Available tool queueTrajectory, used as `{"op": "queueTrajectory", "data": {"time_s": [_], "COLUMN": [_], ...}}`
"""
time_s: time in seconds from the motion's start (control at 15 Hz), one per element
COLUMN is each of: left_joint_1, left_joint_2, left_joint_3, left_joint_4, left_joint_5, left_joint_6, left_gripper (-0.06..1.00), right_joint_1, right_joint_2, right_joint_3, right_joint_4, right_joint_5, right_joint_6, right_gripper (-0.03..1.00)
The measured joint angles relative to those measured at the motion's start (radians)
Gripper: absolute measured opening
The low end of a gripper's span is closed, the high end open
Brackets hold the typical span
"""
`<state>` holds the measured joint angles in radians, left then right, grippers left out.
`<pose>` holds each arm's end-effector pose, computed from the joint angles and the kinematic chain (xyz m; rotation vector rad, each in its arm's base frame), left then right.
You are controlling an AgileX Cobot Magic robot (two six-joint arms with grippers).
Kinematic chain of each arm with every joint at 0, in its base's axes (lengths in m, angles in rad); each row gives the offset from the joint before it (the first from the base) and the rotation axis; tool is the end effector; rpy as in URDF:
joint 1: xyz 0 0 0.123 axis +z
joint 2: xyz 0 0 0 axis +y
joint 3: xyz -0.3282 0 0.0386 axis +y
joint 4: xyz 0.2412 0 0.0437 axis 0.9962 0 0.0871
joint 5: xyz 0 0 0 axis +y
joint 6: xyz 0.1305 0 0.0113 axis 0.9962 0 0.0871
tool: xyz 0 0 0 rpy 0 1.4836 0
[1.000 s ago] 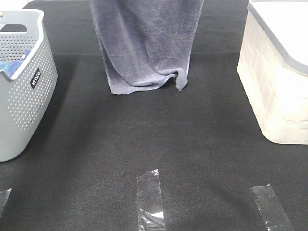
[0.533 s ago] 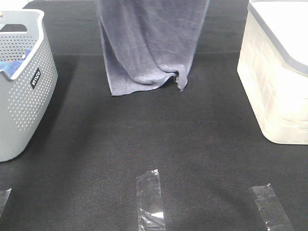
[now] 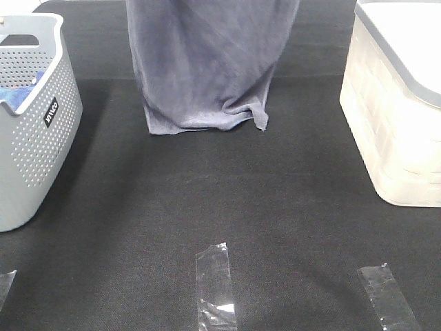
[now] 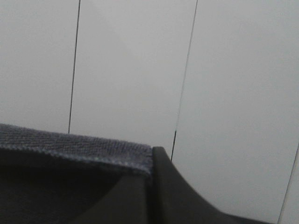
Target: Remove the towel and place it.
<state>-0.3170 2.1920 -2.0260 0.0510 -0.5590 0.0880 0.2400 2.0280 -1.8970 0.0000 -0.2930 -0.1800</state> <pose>0.5535 -0.1853 0.4310 0.2666 1.0601 -0.1817 0.5355 0.1311 0.4445 -0.2755 1.2927 0.0510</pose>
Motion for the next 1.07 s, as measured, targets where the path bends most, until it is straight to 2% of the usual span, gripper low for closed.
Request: {"op": "queueTrajectory", "data": {"time_s": [0.07, 0.2, 0.47, 0.6, 0.67, 0.73, 0.87, 0.93, 1.07], "left_joint_1": [0.002, 0.002, -0.006, -0.017, -0.019, -0.020, -0.021, -0.021, -0.021], "left_joint_2": [0.019, 0.032, 0.019, 0.000, -0.005, -0.011, -0.014, -0.014, -0.015], "left_joint_3": [0.000, 0.000, 0.000, 0.000, 0.000, 0.000, 0.000, 0.000, 0.000], "left_joint_4": [-0.001, -0.004, -0.016, -0.060, -0.075, -0.107, -0.156, -0.175, -0.198], "left_joint_5": [0.049, 0.235, 0.689, 0.933, 0.990, 1.083, 1.253, 1.404, 1.513], "left_joint_6": [0.001, 0.001, 0.001, 0.001, 0.001, 0.001, 0.000, 0.000, -0.004], "left_gripper": [0.00, 0.00, 0.00, 0.00, 0.00, 0.00, 0.00, 0.00, 0.00], "right_joint_1": [0.000, -0.001, 0.000, 0.000, 0.000, 0.000, -0.001, -0.001, -0.001], "right_joint_2": [0.001, 0.009, 0.011, 0.011, 0.010, 0.009, 0.009, 0.009, 0.008], "right_joint_3": [0.000, 0.000, 0.000, 0.000, 0.000, 0.000, 0.000, 0.000, 0.000], "right_joint_4": [0.000, 0.000, 0.000, 0.033, 0.041, 0.066, 0.128, 0.175, 0.186], "right_joint_5": [0.059, 0.218, 0.578, 0.741, 0.776, 0.853, 1.028, 1.164, 1.284], "right_joint_6": [0.000, 0.000, 0.000, 0.000, 0.000, 0.000, 0.000, 0.000, 0.000], "right_gripper": [0.00, 0.00, 0.00, 0.00, 0.00, 0.00, 0.00, 0.00, 0.00]}}
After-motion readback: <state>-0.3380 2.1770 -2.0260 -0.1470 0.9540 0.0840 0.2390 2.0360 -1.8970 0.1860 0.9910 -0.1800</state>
